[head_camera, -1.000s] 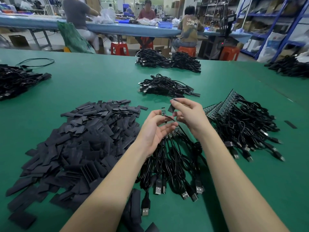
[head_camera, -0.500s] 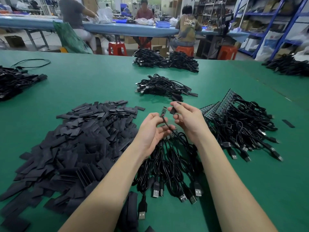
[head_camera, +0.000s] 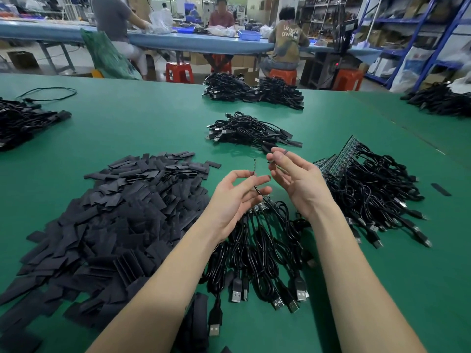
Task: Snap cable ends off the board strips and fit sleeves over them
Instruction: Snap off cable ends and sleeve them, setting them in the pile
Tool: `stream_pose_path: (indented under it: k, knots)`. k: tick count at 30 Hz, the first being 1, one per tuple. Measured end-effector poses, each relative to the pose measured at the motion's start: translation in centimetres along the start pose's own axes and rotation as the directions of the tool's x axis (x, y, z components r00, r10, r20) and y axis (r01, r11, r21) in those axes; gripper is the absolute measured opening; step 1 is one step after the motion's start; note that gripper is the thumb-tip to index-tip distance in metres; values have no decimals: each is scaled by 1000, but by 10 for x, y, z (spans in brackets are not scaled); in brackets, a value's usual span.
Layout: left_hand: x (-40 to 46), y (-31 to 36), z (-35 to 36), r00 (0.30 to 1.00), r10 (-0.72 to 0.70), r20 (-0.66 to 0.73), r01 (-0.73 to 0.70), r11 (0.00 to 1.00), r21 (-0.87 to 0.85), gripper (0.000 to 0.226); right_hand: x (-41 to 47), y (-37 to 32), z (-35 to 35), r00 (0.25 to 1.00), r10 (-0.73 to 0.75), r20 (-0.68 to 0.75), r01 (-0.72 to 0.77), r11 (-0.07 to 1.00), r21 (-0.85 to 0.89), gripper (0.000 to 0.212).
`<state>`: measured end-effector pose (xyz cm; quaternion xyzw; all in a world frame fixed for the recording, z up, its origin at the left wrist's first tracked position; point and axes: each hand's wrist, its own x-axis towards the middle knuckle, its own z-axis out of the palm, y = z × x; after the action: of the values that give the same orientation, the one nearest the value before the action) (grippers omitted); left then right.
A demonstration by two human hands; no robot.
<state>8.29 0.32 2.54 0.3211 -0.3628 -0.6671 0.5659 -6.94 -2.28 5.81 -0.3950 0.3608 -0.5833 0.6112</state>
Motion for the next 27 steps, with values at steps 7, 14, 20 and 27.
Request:
stream_pose_path:
  k: [7,14,20,27]
  knots:
    - [-1,-1,1,994,37,-101,-34,999,26,7,-2,-3,-2,995,-83,49,85,996,-37,38]
    - [-3,-1,3,982,107,-156,-89,989,116,7,-3,-1,-2,994,-98,54,100,994,-44,25]
    - [-2,-2,3,973,148,-178,-119,980,160,7,-1,2,-2,988,-149,45,152,987,-52,18]
    - [-1,3,-2,979,177,-99,-146,954,261,8,0,1,-3,984,-168,61,172,983,-65,14]
